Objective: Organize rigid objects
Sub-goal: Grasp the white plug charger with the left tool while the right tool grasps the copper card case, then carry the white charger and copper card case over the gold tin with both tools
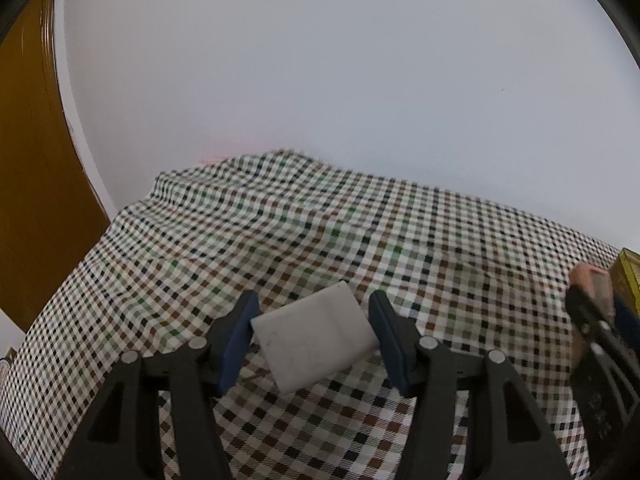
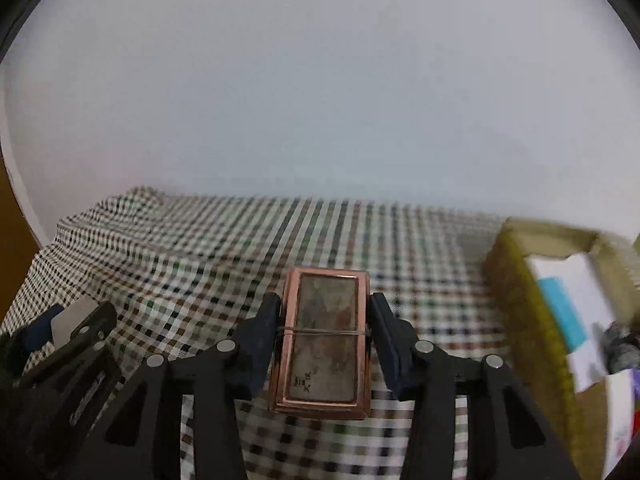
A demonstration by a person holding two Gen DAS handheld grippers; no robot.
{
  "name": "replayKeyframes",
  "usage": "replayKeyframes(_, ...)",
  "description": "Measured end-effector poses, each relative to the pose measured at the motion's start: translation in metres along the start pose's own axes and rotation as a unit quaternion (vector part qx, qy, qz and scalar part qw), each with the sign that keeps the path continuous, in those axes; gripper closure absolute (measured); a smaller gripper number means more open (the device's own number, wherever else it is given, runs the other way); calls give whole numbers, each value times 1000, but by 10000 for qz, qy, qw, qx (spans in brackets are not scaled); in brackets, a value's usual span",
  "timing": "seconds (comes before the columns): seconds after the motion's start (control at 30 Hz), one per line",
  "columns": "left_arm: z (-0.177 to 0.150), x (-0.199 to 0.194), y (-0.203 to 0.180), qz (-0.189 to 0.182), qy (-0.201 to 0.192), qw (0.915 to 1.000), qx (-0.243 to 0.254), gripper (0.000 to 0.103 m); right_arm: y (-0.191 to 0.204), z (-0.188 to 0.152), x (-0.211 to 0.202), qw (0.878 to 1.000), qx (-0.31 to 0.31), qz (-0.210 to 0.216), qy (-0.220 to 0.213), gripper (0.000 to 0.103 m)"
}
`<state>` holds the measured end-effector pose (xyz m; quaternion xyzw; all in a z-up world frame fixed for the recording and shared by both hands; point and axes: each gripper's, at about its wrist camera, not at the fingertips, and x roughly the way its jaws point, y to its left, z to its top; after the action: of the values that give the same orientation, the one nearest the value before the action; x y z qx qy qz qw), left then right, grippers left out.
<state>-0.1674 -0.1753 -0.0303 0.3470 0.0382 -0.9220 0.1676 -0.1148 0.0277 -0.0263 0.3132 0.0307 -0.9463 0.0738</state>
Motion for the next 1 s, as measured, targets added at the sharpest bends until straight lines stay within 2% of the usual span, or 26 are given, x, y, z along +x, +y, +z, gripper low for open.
replayKeyframes(0.27,-2,-21,-7,-310,-575,9978,127,46,-20,-10,-27,9971,-71,-308,-690,55)
replayKeyframes(0.47,-7,-34,-13,-533,-869,9946,219,46,-28,-17,-38,9959,-68,-396,-811,55)
replayKeyframes(0.73,-11,-39,-20,-776,-851,9930,269,46,-43,-28,-56,9955,-68,-422,-842,55)
replayKeyframes(1.0,-19,-54,-27,-814,-959,9915,331,46,-48,-33,-61,9952,-119,-438,-871,55)
